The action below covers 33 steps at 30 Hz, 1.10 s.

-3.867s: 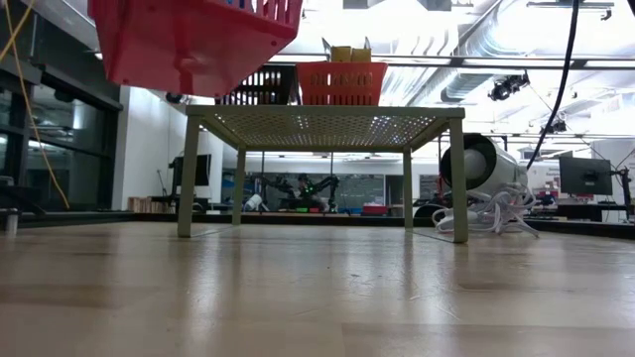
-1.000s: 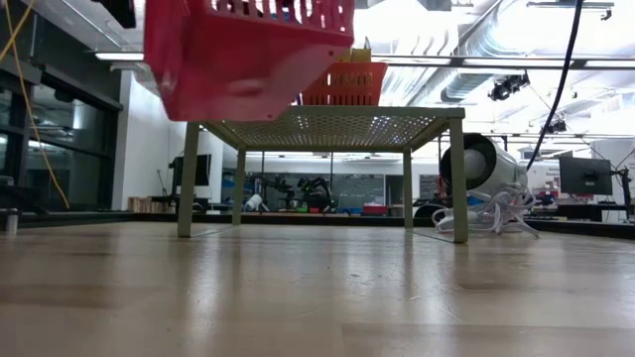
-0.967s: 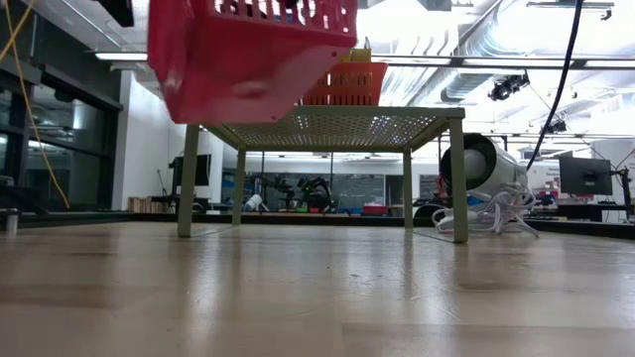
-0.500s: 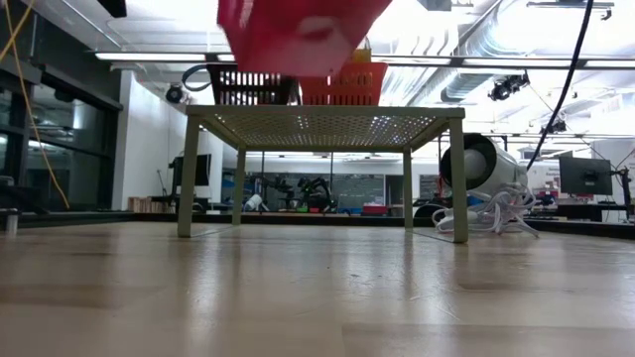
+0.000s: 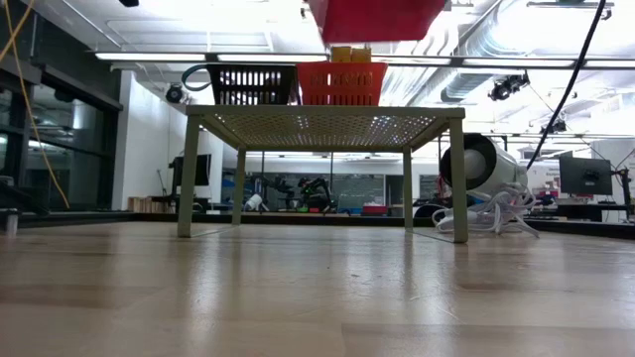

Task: Pick & Place Office Desk Supplies
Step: Put the red bin with spring keychains on the shelf

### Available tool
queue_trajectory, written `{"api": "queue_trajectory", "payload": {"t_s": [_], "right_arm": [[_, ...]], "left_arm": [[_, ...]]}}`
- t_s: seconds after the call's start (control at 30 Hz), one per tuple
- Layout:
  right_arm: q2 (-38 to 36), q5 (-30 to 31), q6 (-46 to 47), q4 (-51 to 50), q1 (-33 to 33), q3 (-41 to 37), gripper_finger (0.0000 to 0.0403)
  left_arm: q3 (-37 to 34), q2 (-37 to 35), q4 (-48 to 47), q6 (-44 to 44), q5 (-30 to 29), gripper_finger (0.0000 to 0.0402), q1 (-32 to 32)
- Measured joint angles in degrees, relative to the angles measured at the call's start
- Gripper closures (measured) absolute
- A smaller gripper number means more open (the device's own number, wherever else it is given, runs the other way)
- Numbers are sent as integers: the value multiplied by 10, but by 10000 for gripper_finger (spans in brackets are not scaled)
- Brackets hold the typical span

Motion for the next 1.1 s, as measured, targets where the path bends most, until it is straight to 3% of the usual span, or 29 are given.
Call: {"api": "queue_trajectory", "payload": {"t_s": [0.57, 1.1], "right_arm": [[1, 128, 252, -110, 114, 0, 400], [-13, 148, 246, -146, 94, 0, 400]], "left_arm": [[0, 0, 16, 0, 0, 291, 0], [0, 0, 16, 0, -1, 291, 0]]}}
